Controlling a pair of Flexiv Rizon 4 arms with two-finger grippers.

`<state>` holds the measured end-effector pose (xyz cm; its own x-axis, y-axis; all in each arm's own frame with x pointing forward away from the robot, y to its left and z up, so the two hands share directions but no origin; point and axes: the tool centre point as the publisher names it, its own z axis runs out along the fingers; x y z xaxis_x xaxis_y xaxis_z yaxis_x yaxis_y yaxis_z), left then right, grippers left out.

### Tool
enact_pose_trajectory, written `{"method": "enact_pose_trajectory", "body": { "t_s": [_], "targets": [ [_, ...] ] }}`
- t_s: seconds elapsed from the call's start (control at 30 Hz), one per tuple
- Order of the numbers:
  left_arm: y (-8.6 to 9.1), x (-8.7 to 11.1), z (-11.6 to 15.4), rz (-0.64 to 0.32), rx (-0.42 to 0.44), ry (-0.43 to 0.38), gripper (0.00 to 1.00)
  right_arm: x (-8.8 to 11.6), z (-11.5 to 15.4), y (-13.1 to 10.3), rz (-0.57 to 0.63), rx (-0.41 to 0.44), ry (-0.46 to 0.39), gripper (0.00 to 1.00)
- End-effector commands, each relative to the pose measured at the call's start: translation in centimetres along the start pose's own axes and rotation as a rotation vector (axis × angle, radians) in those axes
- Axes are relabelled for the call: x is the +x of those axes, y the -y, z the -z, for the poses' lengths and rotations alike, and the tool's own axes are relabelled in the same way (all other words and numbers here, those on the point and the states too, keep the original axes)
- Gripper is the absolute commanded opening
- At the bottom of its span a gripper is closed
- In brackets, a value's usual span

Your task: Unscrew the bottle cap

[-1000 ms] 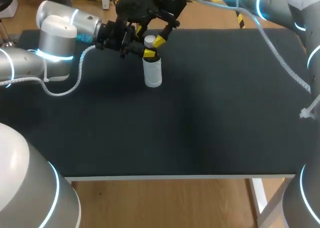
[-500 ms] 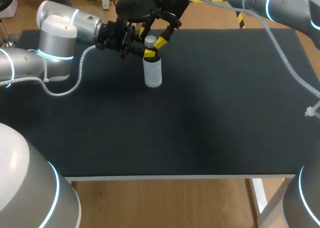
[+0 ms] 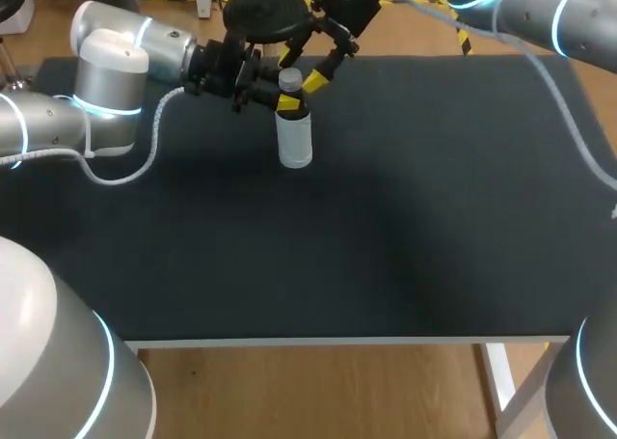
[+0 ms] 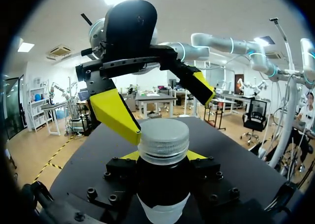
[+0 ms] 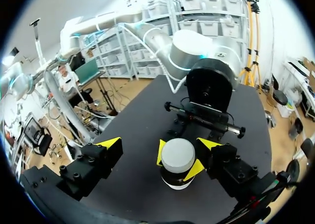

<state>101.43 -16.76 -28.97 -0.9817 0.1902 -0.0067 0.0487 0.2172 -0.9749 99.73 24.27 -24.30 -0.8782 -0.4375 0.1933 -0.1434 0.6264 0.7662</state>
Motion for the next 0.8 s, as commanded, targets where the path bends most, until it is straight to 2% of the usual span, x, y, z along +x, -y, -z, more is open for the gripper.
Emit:
{"method": "enact_pose_trajectory", "body": {
  "t_s": [0.03, 0.3, 0.8],
  "targets": [
    [0.0, -0.1, 0.0, 0.001, 0.0, -0.002, 0.0, 0.6, -0.2, -0.4, -0.022, 0.006, 0.483, 1.0],
    [0.0, -0.1, 0.0, 0.001, 0.0, -0.002, 0.0, 0.0, -0.7, -0.3, -0.078, 0.035, 0.524, 1.0],
    [0.0, -0.1, 0.0, 0.001, 0.0, -0.002, 0.0, -0.9, -0.7, 0.5, -0.143, 0.034, 0.522, 1.0]
  ]
}}
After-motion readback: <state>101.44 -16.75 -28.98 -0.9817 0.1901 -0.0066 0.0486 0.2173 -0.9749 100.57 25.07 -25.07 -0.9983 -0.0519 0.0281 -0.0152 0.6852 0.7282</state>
